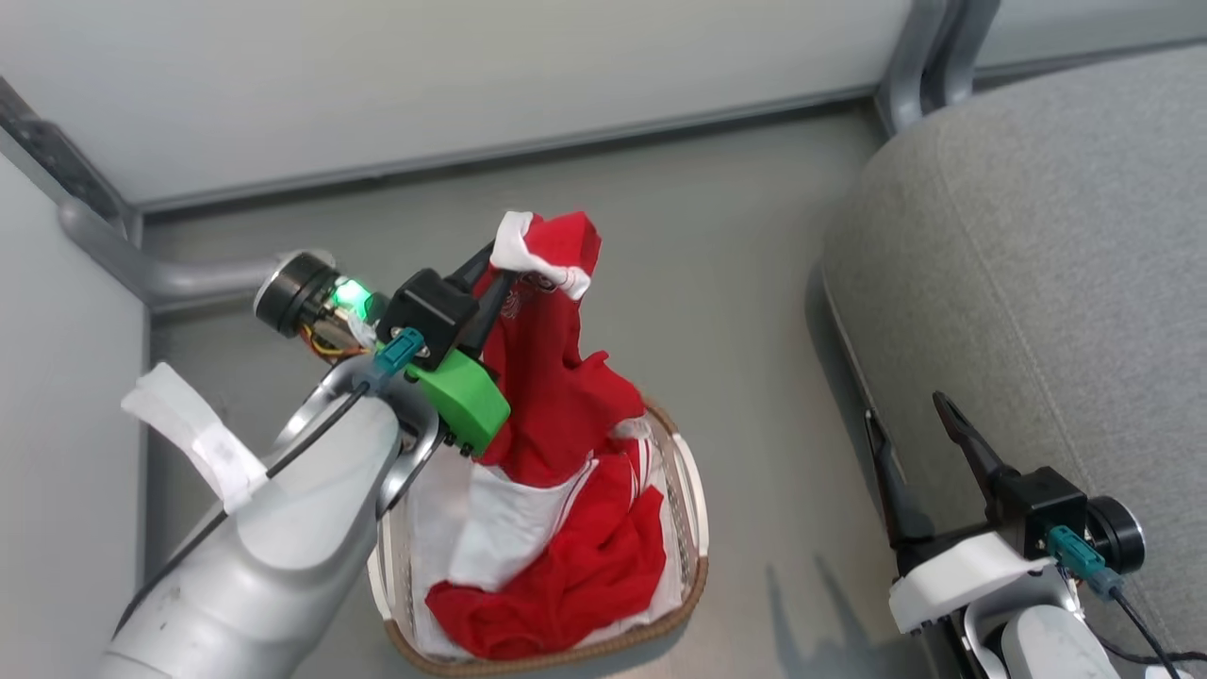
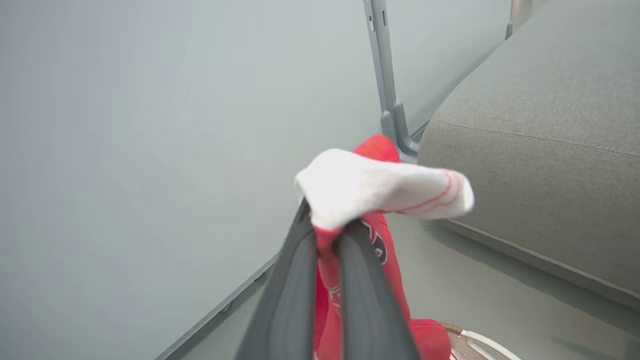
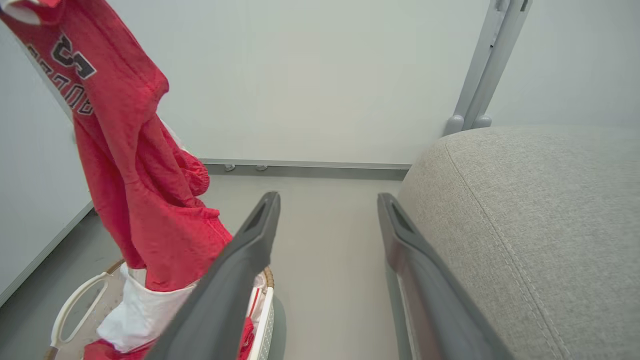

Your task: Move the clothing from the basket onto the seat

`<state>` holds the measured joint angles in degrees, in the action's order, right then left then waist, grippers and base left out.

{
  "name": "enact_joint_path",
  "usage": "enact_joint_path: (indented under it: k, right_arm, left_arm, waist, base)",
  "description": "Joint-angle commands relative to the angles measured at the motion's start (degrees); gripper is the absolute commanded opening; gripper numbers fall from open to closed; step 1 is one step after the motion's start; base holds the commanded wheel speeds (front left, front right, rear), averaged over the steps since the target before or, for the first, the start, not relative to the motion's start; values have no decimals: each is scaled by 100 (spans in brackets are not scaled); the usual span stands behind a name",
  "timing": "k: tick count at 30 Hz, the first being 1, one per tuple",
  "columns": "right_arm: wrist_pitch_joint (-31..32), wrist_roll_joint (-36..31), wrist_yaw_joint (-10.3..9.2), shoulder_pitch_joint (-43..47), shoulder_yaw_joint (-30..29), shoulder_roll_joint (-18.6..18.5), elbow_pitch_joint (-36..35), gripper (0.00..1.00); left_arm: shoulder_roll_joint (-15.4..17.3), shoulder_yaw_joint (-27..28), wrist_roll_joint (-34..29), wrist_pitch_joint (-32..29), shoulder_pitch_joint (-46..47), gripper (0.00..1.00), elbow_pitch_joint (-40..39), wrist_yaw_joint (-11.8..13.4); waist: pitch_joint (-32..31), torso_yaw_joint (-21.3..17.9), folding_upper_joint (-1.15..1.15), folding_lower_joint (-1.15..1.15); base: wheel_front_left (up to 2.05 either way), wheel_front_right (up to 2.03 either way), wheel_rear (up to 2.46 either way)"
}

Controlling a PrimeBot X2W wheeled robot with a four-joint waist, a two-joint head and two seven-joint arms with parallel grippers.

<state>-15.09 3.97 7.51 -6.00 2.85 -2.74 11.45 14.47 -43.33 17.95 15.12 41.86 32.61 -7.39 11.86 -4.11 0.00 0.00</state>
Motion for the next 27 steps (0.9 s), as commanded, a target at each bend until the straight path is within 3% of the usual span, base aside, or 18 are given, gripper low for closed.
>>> enact_joint_path:
  k: [1,16,27]
  right_arm:
    - [-12,29,-4,130,-21,-25,10,100]
    - [-12,-5,-4,-122,357,-25,-70,100]
    - [-11,-130,-4,-1008,1524,-24,104,100]
  left_arm:
    - [46,-47,61,6,165,0,-48,-16]
    - [174,-643,374,-20,1557,0,28,-17]
    - [38,-1113,524,3,1968,0,-79,-16]
  waist:
    - [-764,105,0,0]
    - [-1136,-42,0,0]
    - [-1175,115,0,0]
  base:
    - [0,0,0]
    - [0,0,0]
    - [0,0,0]
